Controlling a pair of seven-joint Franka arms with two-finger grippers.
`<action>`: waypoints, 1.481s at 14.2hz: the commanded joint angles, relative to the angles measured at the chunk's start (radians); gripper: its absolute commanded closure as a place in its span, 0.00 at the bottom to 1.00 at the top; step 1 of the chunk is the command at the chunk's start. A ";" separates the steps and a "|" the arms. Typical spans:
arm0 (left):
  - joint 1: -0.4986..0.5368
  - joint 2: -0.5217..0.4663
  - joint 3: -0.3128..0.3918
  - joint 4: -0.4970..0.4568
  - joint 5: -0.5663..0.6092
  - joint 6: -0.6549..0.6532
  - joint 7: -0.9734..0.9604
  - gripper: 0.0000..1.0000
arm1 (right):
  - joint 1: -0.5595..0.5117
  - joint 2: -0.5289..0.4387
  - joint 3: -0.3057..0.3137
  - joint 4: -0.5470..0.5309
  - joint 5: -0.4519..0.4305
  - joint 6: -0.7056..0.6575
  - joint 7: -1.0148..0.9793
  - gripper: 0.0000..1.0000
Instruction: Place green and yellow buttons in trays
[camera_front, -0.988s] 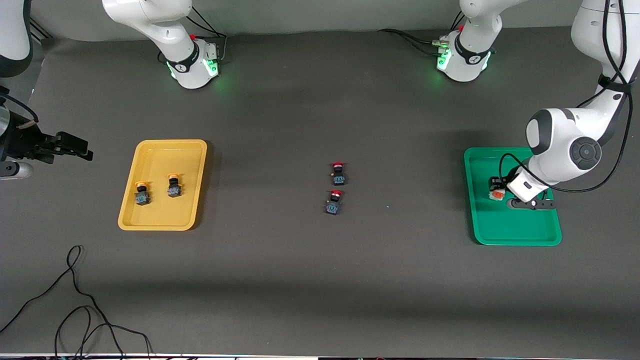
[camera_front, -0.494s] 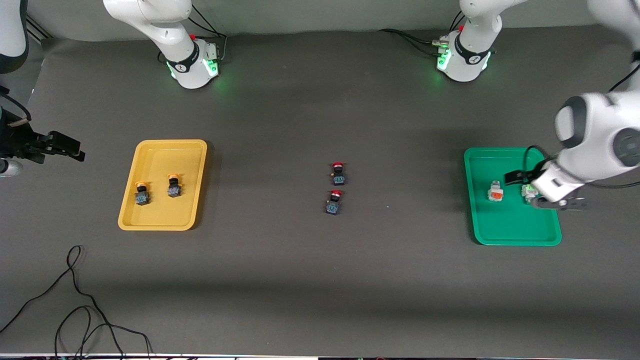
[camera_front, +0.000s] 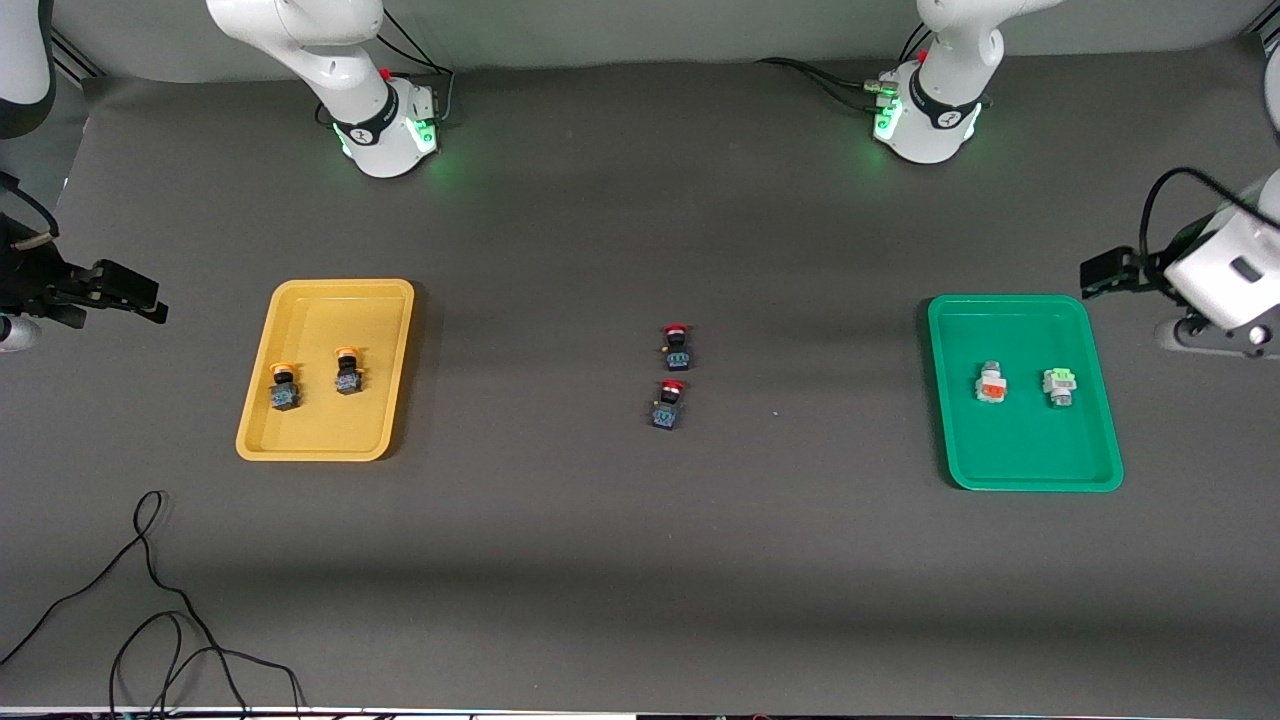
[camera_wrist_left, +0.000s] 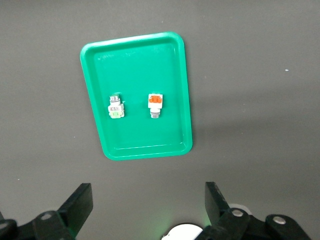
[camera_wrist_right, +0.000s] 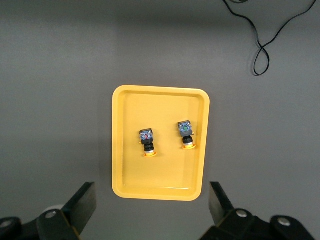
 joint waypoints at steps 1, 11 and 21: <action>-0.017 0.046 0.006 0.106 -0.010 -0.056 0.021 0.00 | 0.010 0.001 0.003 0.011 -0.017 -0.003 0.024 0.00; -0.055 0.040 0.025 0.103 -0.008 -0.104 0.062 0.00 | 0.021 -0.005 -0.010 0.012 -0.016 -0.069 0.024 0.00; -0.296 -0.018 0.281 -0.012 -0.013 -0.050 0.081 0.00 | 0.021 -0.005 -0.010 0.017 -0.016 -0.075 0.023 0.00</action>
